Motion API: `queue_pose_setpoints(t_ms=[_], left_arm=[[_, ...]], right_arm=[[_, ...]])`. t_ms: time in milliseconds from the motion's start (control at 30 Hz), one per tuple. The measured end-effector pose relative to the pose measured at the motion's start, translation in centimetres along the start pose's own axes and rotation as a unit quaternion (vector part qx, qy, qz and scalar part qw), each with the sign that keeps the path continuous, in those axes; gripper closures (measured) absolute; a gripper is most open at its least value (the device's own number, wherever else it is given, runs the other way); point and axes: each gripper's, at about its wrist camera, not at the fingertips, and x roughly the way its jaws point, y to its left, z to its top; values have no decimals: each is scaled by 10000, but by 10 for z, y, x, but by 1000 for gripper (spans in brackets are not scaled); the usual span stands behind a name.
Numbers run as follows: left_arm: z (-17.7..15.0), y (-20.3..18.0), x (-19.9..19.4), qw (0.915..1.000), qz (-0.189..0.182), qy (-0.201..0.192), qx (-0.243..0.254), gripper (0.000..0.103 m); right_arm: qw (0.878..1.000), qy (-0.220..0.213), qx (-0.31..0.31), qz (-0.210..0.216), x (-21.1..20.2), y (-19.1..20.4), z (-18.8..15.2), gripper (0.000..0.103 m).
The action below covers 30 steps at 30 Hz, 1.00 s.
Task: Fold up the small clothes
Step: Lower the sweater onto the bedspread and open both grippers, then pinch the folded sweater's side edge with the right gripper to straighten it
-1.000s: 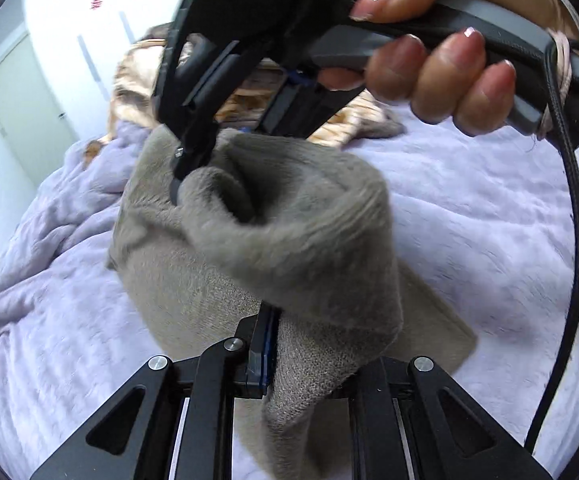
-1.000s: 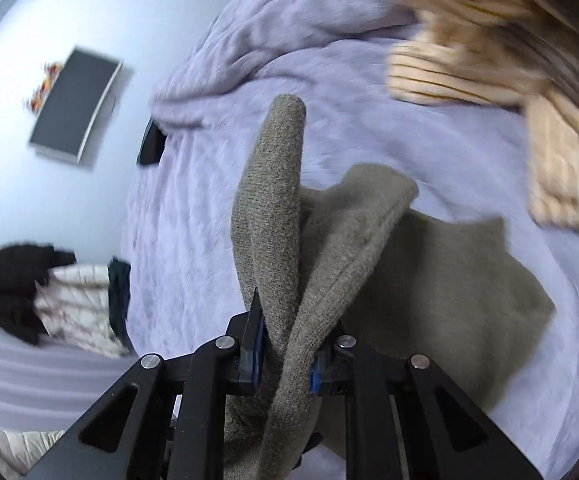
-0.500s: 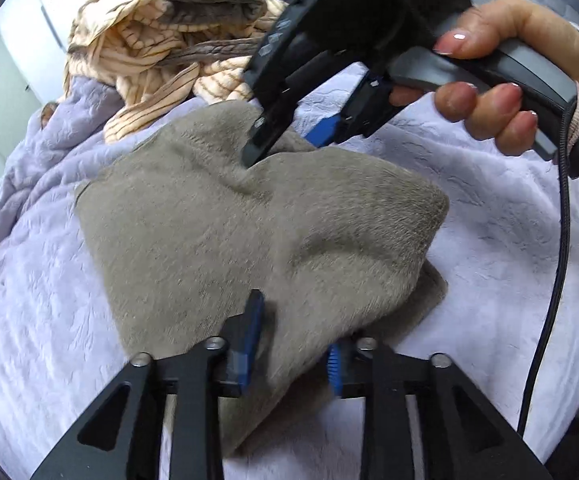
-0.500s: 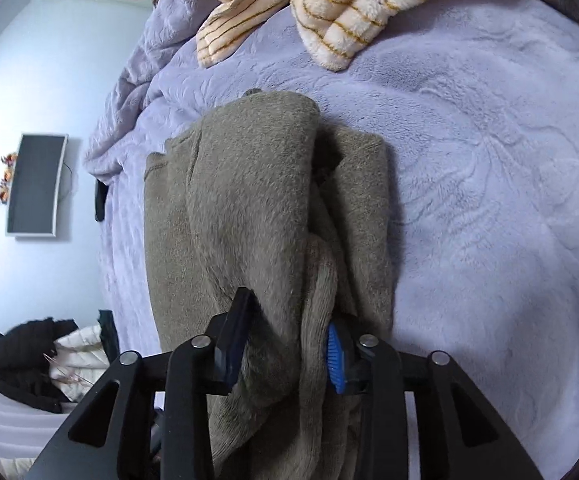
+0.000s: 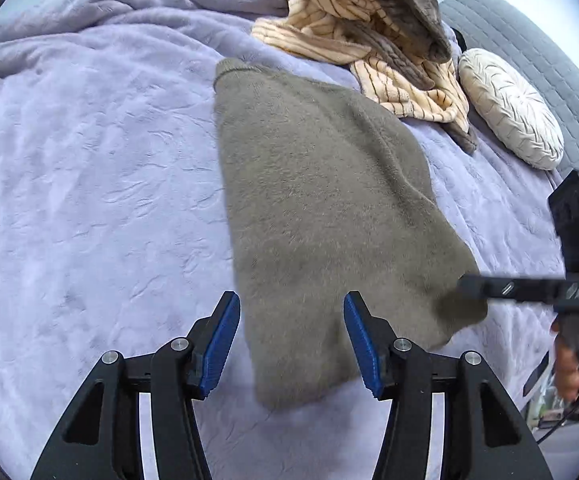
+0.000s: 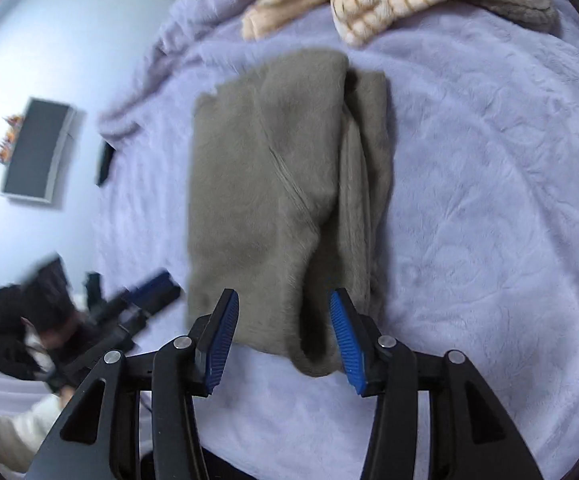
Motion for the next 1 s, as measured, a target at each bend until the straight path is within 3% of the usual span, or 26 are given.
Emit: queue_pose_setpoints(t_ms=[33,67,167,333,467,733,900,1000], left_arm=[[2,-4,9,9999,110,102,79,48],[6,-4,16,9995,222,182,155,48],[-9,-3,33,9968,554,395,426,48],[-31,13,44,9974,325,643,-14,47],[-36,0,36,9964,536,611,230,47],[-43,7,8,9954,748,595,62,47],[-53,12,1,9932,827,806,-177,47],[-58,4,-5,9920,880,877,-210,47]], right_arm=[[9998,161,74,-99,13,-1,0,82],[9996,231,169,-45,19,-1,0,97],[9990,181,275,291,24,2,-9,97],[9967,489,610,-211,45,-29,-40,97],[9914,242,1260,268,39,-48,-49,96],[9948,66,813,-602,10,-11,-44,92],[9966,-427,484,-519,-17,12,-28,92],[9972,-357,387,-524,-6,21,-12,92]])
